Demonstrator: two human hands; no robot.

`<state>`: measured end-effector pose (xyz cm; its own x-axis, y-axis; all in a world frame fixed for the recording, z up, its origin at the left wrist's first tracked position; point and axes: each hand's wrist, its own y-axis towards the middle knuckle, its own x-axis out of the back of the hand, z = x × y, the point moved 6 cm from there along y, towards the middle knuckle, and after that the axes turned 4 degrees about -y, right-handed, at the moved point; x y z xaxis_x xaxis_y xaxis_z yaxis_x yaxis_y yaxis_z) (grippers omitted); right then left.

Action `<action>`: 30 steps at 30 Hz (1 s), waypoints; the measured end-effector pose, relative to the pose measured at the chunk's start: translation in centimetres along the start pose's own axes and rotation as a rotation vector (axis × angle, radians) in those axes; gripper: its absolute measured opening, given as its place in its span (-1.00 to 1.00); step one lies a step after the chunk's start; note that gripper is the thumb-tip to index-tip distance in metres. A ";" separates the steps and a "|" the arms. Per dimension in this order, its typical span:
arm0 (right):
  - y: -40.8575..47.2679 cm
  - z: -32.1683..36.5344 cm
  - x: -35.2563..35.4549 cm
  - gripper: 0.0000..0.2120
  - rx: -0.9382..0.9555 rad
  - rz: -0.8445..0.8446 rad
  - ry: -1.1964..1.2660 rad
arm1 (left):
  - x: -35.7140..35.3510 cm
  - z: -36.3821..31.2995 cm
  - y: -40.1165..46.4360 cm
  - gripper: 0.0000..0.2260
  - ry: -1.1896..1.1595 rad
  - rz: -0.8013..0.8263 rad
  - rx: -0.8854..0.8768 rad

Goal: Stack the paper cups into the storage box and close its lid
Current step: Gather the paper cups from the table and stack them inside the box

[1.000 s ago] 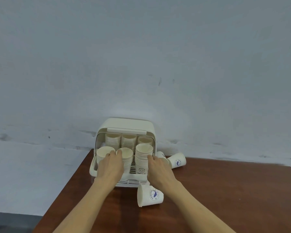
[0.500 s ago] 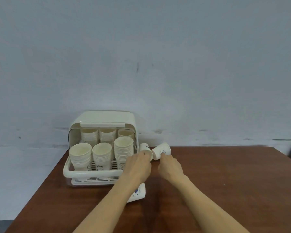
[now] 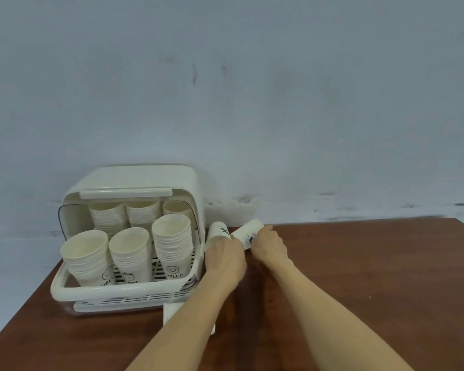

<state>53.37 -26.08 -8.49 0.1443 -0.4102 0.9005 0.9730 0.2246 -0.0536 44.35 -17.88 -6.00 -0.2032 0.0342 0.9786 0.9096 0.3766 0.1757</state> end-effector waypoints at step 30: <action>-4.1 -1.4 6.6 -0.71 0.173 -0.222 -0.192 | 1.4 -2.0 0.0 -0.82 -0.195 -0.120 0.075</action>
<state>50.58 -30.94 -2.90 -0.1206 -0.2960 0.9475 0.9293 0.3021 0.2127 44.83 -19.71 -4.38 -0.3806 0.1601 0.9108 0.8466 0.4566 0.2735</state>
